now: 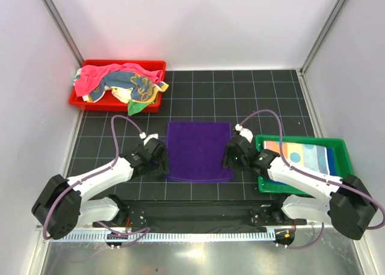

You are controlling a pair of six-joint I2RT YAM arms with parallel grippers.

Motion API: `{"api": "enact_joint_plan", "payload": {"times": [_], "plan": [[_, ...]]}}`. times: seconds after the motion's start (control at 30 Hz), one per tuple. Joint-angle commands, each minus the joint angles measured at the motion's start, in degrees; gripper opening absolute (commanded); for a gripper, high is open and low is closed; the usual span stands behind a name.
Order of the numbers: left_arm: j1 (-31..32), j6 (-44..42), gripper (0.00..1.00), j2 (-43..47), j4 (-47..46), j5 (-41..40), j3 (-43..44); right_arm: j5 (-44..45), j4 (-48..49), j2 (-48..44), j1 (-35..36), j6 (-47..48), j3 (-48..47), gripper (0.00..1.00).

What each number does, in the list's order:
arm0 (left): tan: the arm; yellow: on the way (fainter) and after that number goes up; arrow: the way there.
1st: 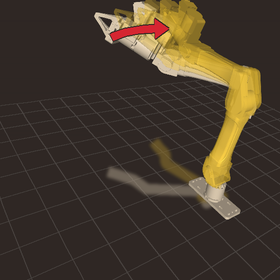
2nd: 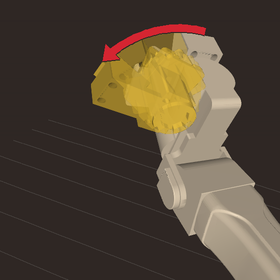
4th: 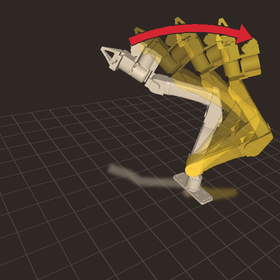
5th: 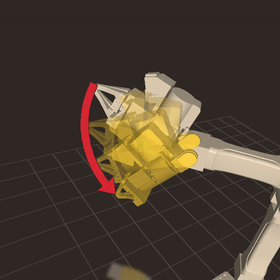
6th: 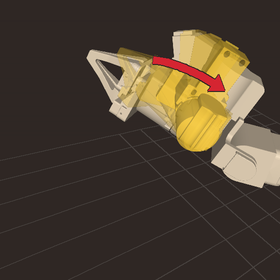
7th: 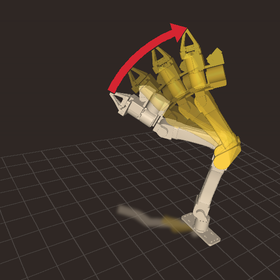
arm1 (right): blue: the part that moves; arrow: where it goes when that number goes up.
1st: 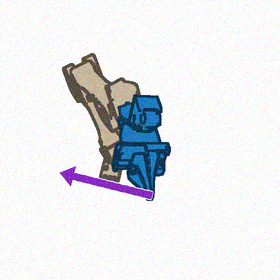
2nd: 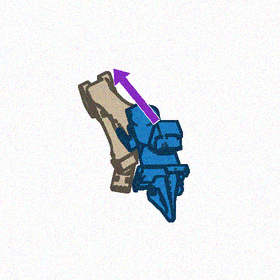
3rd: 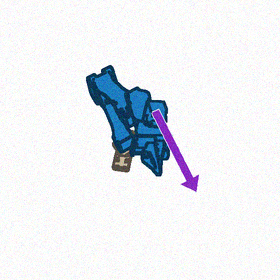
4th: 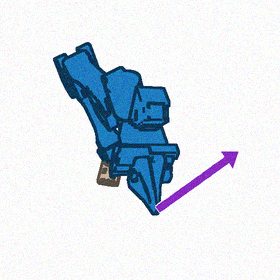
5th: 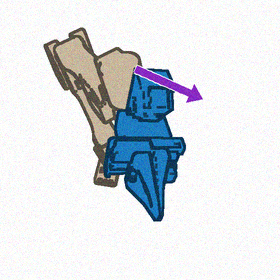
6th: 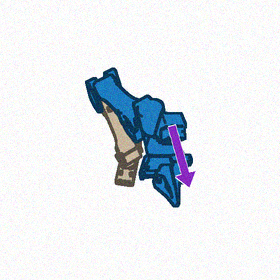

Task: Fold and stack the towels
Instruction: Fold the towel

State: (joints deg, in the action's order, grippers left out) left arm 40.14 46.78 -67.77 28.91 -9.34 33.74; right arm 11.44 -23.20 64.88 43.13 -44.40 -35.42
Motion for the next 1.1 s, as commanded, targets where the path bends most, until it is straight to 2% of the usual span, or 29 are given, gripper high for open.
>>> {"api": "enact_joint_plan", "payload": {"times": [0.0, 0.23, 0.33, 0.43, 0.47, 0.57, 0.93, 1.07], "plan": [[0.20, 1.46, 0.65, 1.24, -6.31, 1.86, -2.27, 2.62, 3.25, -0.99, 2.47, -4.29, 2.01, 0.47], [0.20, 1.73, 0.66, -1.05, -13.50, 3.53, -4.38, 3.15, 5.45, 1.38, 4.85, -5.43, 3.87, 0.47], [0.20, 1.56, 0.62, -0.53, -15.98, 3.80, -5.08, 3.41, 6.06, 2.18, 4.77, -5.26, 3.95, 0.47], [0.20, 1.38, 0.54, -0.87, -16.51, 4.16, -4.91, 3.67, 6.59, 2.97, 4.85, -5.34, 4.30, 0.47], [0.20, 1.29, 0.47, -0.96, -16.25, 5.55, -4.73, 3.76, 6.50, 3.49, 4.77, -5.34, 4.31, 0.47], [0.20, 1.82, 0.42, -0.88, -14.85, 7.67, -3.85, 3.85, 6.59, 3.76, 4.77, -5.26, 4.22, 0.47], [0.20, 3.75, 0.42, 5.63, -3.68, 6.71, -1.04, 4.29, 5.01, 4.90, 4.77, -4.20, 2.20, 0.48], [0.11, 3.75, 0.38, 5.80, -0.88, 4.34, -1.30, 4.03, 4.66, 4.64, 4.77, -4.11, 1.93, 0.48]]}}
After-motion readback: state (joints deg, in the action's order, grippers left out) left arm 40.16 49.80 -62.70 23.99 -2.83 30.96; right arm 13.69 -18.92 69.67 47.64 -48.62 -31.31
